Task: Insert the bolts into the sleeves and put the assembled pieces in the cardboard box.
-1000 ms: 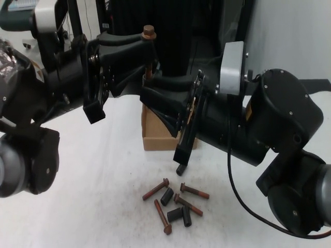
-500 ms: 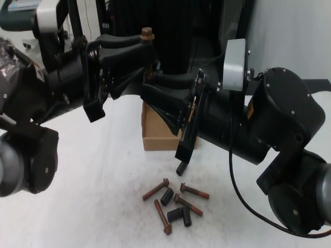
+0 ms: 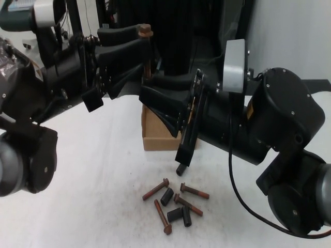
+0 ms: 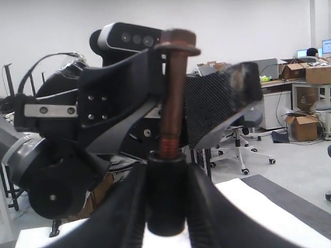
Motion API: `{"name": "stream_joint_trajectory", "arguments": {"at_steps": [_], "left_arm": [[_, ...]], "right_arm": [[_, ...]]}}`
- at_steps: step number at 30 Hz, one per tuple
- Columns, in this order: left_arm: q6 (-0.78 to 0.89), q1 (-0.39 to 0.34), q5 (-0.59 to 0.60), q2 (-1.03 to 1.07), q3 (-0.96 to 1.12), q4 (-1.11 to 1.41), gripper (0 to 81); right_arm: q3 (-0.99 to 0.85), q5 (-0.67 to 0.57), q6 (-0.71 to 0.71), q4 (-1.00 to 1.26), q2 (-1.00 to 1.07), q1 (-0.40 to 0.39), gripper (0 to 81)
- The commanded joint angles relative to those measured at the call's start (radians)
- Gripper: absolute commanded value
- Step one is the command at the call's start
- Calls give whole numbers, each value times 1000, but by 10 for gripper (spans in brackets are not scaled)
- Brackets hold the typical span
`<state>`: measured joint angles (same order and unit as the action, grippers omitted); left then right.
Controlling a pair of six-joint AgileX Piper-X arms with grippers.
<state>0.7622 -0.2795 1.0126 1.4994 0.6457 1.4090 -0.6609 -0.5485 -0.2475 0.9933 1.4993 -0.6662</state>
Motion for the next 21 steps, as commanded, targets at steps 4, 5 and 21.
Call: {"name": "stream_joint_trajectory", "arguments": {"at_steps": [4,5,21], "left_arm": [[59,1,28,-11,5,22,513],[74,1,42,-12,5,22,513],[66,-1,48,-35,5,-7,513]], "right_arm": [[-12,-5,19,-11,-5,7,3],[-12,-5,19,-11,-5,13,3],[-12,-11,19,-9,-5,49,3]]}}
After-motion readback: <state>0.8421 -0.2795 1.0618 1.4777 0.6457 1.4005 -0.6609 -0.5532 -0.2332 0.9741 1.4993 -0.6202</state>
